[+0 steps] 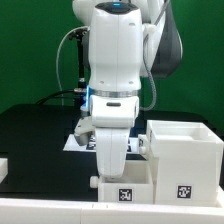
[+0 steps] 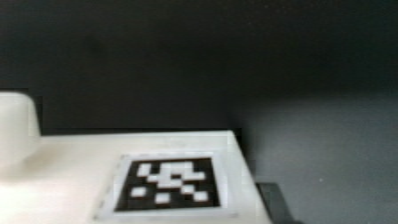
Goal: Assemble drawer
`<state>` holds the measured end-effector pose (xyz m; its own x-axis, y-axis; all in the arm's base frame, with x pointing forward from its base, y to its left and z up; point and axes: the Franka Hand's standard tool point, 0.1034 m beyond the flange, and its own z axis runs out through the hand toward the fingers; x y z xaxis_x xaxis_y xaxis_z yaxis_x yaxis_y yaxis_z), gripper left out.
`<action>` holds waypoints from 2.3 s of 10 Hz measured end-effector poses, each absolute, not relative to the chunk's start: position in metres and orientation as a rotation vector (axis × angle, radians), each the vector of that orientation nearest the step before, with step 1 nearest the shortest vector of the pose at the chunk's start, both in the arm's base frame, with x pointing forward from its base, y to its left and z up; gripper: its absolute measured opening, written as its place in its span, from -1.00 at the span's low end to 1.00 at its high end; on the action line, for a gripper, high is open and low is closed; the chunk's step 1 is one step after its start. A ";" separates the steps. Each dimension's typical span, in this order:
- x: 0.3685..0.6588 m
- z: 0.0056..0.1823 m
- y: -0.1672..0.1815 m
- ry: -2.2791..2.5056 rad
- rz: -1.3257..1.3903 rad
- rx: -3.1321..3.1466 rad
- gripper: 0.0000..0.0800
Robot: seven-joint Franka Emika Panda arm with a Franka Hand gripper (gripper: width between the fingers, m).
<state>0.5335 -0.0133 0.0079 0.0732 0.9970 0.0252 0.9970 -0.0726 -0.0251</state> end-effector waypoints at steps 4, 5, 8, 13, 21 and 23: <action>0.546 0.014 0.014 -2.049 0.029 -2.341 -0.90; 0.547 0.014 0.013 -2.045 0.024 -2.351 -0.90; 0.547 0.014 0.013 -2.043 0.024 -2.352 -0.90; 0.555 0.016 0.014 -2.148 0.034 -2.253 -0.90; 0.563 0.038 0.021 -2.133 0.039 -2.274 -0.19; 0.574 0.063 0.010 -2.158 0.030 -2.255 0.52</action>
Offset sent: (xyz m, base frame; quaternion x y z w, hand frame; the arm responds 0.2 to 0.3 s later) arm 0.0186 0.0329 0.0025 0.0154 -0.0461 0.0010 0.9988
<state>0.5744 0.0103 0.0635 0.0438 0.9990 0.0001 0.9987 -0.0438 -0.0276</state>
